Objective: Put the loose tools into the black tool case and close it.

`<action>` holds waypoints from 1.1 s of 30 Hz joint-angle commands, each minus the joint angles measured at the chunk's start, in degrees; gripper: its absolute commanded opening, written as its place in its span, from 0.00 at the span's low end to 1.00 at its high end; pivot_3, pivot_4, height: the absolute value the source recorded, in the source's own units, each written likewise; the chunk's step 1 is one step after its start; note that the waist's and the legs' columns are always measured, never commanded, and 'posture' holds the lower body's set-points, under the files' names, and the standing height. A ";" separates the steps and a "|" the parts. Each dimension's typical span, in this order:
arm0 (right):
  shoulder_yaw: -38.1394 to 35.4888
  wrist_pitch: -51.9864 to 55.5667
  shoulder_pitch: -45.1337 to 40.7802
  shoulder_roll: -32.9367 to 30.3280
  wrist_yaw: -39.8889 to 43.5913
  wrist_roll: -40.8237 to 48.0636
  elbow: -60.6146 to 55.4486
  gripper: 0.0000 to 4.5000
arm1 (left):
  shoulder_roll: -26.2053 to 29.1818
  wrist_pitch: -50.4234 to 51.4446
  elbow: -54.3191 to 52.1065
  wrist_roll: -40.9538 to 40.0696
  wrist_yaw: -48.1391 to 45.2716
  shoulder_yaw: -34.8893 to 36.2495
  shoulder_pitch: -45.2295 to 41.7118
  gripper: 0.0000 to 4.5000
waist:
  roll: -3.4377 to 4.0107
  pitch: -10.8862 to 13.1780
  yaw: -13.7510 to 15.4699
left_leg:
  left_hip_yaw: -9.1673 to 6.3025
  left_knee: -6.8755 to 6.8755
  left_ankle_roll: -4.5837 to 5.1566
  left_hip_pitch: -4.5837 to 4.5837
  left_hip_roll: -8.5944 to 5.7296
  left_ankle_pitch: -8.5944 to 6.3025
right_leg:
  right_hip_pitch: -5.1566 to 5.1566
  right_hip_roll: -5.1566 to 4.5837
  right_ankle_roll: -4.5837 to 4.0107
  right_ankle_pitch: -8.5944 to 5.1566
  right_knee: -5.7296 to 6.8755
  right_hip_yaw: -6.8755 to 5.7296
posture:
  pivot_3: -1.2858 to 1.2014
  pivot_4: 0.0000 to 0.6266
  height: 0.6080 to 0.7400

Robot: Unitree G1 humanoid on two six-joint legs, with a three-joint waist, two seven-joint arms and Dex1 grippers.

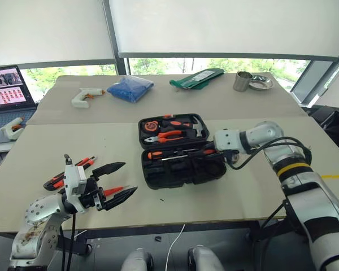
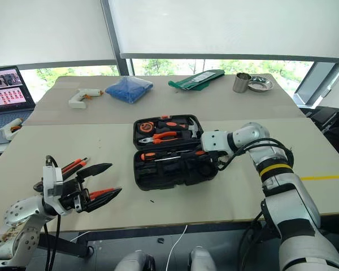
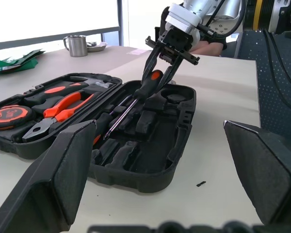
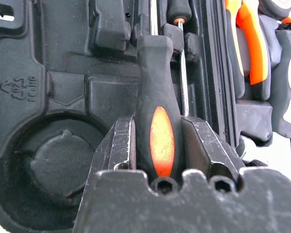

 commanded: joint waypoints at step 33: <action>-7.82 18.70 1.77 4.59 -3.26 7.00 -9.41 0.17 | -0.88 -1.10 -3.46 1.17 2.38 0.42 1.98 1.00 | 0.04 0.04 0.13 | -0.05 -0.03 -0.02 0.02 0.07 -0.01 | 0.02 -0.03 -0.05 0.00 0.01 -0.03 | 0.52 0.24 1.00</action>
